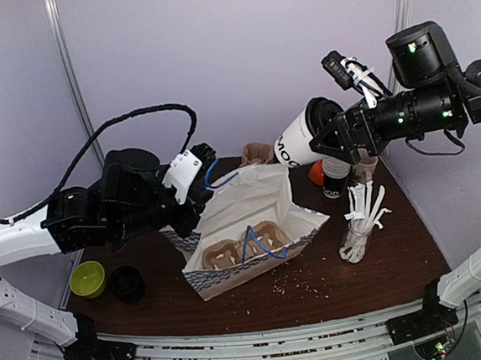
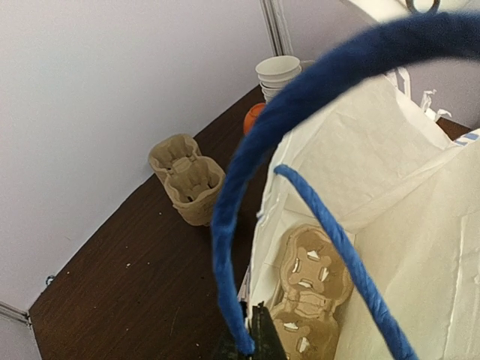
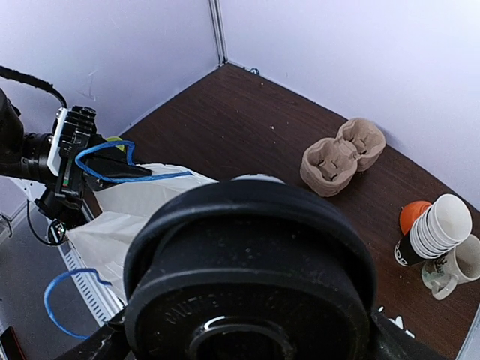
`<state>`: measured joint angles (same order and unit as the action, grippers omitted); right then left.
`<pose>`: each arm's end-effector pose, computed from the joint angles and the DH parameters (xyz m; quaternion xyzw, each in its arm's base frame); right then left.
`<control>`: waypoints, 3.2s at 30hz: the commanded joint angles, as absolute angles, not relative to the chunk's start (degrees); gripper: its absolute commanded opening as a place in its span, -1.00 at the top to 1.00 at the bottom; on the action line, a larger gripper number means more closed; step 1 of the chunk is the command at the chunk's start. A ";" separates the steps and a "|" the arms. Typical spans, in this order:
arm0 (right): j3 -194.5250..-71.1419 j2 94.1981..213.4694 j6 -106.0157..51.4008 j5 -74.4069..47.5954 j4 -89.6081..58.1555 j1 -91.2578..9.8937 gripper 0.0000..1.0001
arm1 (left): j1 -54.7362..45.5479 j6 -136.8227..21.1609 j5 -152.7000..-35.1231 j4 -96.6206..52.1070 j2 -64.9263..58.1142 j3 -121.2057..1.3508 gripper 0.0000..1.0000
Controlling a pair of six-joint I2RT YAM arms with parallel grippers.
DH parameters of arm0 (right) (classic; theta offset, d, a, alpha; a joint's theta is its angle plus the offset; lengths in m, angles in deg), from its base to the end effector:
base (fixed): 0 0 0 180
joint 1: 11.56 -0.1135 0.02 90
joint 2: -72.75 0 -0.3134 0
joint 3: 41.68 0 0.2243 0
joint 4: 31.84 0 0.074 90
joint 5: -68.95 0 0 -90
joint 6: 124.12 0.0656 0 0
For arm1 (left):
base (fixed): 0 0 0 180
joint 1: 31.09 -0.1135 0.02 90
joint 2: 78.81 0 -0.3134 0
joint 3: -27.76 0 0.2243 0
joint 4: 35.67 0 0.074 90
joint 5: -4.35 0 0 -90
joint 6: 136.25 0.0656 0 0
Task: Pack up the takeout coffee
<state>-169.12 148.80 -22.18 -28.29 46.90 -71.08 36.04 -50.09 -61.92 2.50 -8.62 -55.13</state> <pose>0.1126 0.1750 0.5290 -0.3139 0.7933 0.2592 0.4527 0.1229 -0.2234 0.4000 0.3407 0.7621 -0.1617 0.5263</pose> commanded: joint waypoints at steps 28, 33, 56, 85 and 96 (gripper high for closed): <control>-166.45 157.35 -25.43 -23.77 39.41 -79.29 -0.58 | 38.03 -53.51 -52.75 3.70 -7.48 -62.70 1.00; -160.58 158.04 -25.88 -30.75 34.16 -81.03 -0.58 | 38.81 -55.55 -54.56 3.65 -7.38 -61.79 1.00; -136.32 161.84 -25.85 -36.60 14.20 -82.92 -0.55 | 39.83 -64.29 -61.95 0.87 -10.16 -56.41 1.00; -122.21 153.68 -27.15 -39.59 2.41 -86.65 -0.54 | 40.22 -62.85 -72.27 -1.95 -7.30 -58.56 1.00; -113.07 148.80 -25.68 -39.37 -0.85 -88.78 -0.53 | 41.95 -61.73 -82.07 -3.19 -12.72 -50.21 1.00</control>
<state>-115.04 151.23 -26.24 -38.39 1.04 -87.37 41.05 -62.20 -76.81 0.29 -11.35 -52.14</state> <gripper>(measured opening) 0.845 0.007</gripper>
